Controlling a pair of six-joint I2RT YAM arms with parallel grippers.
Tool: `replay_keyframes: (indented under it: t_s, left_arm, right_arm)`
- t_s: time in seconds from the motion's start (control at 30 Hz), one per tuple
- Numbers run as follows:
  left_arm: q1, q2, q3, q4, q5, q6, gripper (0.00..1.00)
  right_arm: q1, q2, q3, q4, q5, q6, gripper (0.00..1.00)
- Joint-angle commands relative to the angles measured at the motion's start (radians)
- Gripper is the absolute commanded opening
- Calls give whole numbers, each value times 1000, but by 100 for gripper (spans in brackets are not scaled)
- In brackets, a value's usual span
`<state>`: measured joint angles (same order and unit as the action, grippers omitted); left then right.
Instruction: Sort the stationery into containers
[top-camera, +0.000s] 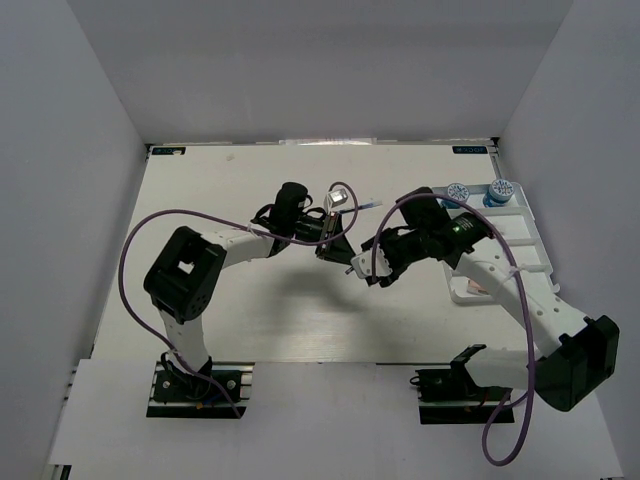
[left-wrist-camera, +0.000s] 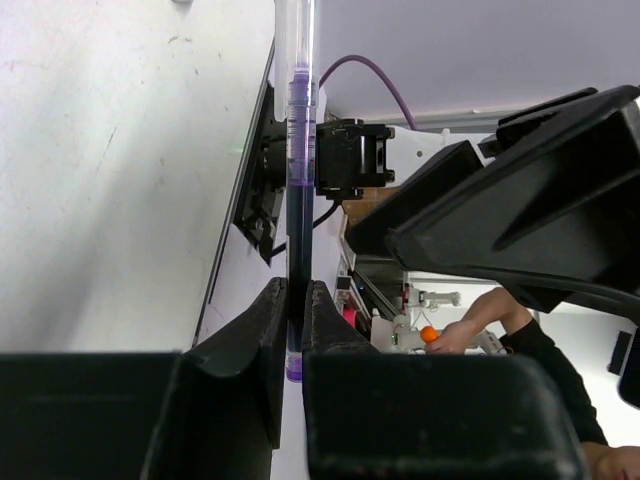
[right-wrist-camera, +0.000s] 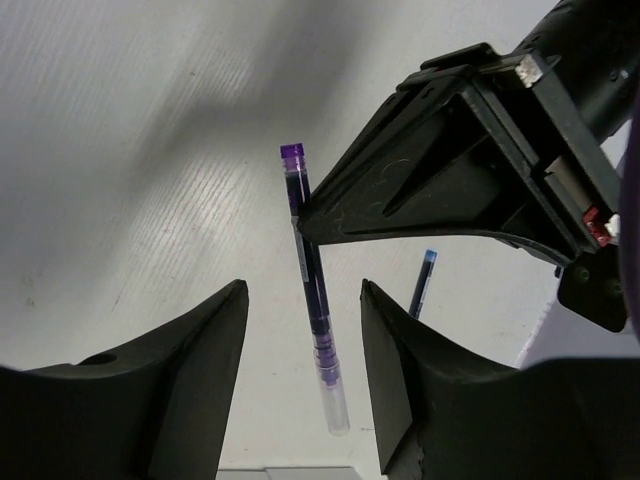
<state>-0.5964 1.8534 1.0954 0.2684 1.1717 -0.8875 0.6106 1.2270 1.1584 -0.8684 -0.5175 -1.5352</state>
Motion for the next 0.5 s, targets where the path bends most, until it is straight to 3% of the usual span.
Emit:
replay_keyframes:
  t_s: [0.0, 0.27, 0.47]
  left_arm:
    - [4, -74, -15, 57, 37, -30, 0]
    - [4, -74, -31, 97, 43, -71, 0]
    - [4, -86, -38, 107, 43, -80, 0]
  right_arm:
    - [17, 9, -25, 32, 25, 29, 54]
    - [38, 55, -6, 63, 53, 83, 50]
    - [40, 66, -25, 97, 71, 76, 34]
